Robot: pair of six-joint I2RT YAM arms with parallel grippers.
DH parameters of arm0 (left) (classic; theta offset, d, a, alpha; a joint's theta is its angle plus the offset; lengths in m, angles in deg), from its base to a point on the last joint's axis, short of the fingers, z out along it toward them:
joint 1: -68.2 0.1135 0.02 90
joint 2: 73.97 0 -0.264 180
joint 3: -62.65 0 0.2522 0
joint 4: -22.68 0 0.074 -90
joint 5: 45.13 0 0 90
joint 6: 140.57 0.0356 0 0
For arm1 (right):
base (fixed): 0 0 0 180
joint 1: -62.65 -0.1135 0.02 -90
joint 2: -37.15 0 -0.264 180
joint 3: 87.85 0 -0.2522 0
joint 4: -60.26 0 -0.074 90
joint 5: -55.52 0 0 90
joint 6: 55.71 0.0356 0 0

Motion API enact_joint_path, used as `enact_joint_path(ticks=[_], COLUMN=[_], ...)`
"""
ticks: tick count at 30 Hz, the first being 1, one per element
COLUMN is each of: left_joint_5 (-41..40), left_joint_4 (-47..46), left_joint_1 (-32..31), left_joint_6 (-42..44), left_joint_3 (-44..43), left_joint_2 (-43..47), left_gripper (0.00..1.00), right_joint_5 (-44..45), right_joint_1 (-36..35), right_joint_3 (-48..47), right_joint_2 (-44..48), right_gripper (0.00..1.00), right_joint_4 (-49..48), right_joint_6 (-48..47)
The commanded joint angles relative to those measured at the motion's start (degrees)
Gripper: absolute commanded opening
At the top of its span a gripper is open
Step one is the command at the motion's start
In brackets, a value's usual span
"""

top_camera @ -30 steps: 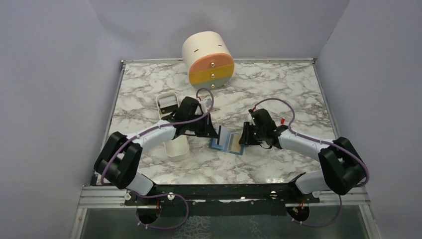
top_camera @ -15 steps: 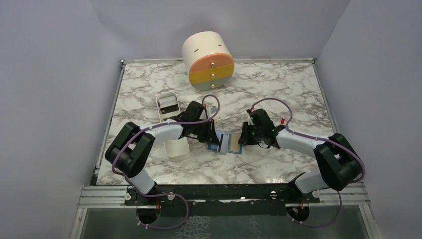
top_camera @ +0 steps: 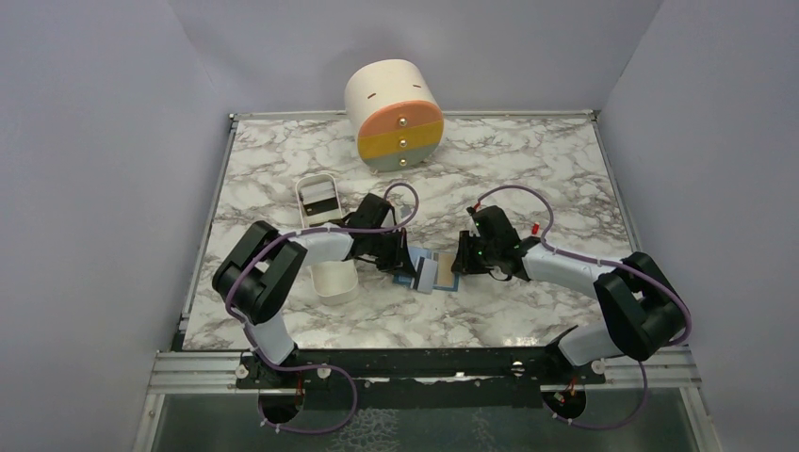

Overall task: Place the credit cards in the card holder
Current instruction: Insert the credit card into the card holder.

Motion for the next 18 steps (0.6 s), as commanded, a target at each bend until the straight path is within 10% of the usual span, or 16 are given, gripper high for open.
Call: enact_joint_path(ticks=[1,18], left_joint_5=[-4.16,-8.91], left_joint_4=[0.58,2.76], left_joint_1=[-0.21,-0.24], left_joint_6=[-0.7,-1.72], left_joint_3=[-1.83,-1.97], left_joint_2=[-1.21,2.03], left_gripper=[0.0,0.0], right_joint_5=[3.38,3.09], right_joint_1=[-0.2,-0.21], right_joint_3=[1.58,1.98], right_joint_2=[-0.78,-0.12], right_gripper=[0.22,0.22], right_joint_4=[-1.03,-0.89], right_joint_6=[-1.34,-1.7])
